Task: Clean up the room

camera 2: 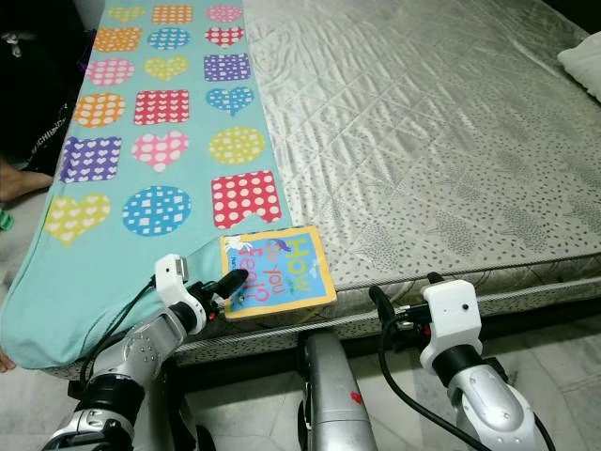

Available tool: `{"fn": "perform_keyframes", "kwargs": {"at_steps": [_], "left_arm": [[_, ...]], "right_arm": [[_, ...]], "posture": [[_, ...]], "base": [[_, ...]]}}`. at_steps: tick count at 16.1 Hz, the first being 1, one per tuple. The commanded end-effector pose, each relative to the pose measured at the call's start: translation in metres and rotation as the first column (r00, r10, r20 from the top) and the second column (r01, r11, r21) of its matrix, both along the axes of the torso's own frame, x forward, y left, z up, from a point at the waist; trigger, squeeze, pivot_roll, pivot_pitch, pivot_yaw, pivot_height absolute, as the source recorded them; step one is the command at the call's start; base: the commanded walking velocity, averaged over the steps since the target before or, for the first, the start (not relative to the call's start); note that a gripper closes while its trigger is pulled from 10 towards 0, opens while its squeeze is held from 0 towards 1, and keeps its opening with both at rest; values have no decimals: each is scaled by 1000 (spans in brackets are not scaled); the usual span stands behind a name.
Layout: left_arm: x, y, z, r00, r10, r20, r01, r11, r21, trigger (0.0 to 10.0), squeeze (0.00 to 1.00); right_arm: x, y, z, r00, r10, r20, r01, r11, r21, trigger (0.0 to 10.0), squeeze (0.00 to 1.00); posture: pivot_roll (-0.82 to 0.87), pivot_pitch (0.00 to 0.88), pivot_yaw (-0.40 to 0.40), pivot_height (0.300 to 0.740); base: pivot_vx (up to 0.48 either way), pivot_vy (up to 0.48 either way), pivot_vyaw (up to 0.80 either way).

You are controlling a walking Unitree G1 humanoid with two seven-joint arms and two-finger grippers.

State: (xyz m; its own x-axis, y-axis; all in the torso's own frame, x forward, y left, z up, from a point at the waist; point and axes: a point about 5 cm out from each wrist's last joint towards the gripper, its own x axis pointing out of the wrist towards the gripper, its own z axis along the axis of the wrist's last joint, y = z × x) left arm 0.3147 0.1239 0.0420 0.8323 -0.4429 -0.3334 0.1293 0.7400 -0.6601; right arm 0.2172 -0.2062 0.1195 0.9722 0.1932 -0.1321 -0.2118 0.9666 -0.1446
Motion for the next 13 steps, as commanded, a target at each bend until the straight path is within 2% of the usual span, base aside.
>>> {"fn": "perform_keyframes", "kwargs": {"at_steps": [1, 5, 8, 9, 10, 11, 12, 13], "left_arm": [[-6, -15, -6, 997, -70, -37, 69, 997, -31, 10000, 0], [-7, -30, -7, 989, -142, -44, 139, 988, -70, 10000, 0], [-11, -39, -6, 982, -184, -36, 176, 972, -157, 10000, 0], [-11, -42, -3, 980, -198, -12, 189, 950, -246, 10000, 0], [-11, -43, -1, 978, -206, 16, 203, 940, -273, 8118, 0], [-11, -43, -1, 978, -206, 16, 203, 940, -273, 8118, 0], [-11, -42, -1, 977, -212, 33, 212, 933, -289, 10000, 0], [-11, -40, -2, 978, -203, 39, 206, 936, -284, 10000, 0]], "right_arm": [[-3, -1, 5, 1000, -2, 8, 2, 1000, -9, 10000, 0], [-4, -1, 5, 1000, -8, 7, 8, 1000, -10, 10000, 0], [-5, -1, 5, 1000, -8, 4, 8, 1000, -8, 10000, 0], [-5, 0, 4, 1000, 2, -5, -2, 1000, 3, 10000, 0], [-5, 2, 4, 1000, 13, -12, -13, 1000, 17, 10000, 0], [-5, 2, 4, 1000, 13, -12, -13, 1000, 17, 10000, 0], [-6, 3, 4, 1000, 19, -17, -19, 999, 26, 10000, 0], [-6, 3, 4, 1000, 20, -18, -19, 999, 27, 10000, 0]], "posture": [[-338, 182, -32, 530], [-345, 188, -30, 530], [-350, 194, -32, 530], [-352, 194, -32, 530], [-353, 194, -31, 530], [-353, 194, -31, 530], [-354, 194, -32, 530], [-354, 195, -31, 530]], "base": [[0, 0, 0], [0, 0, 0], [0, 0, 0], [0, 0, 0], [0, 0, 0], [0, 0, 0], [0, 0, 0], [0, 0, 0]]}}
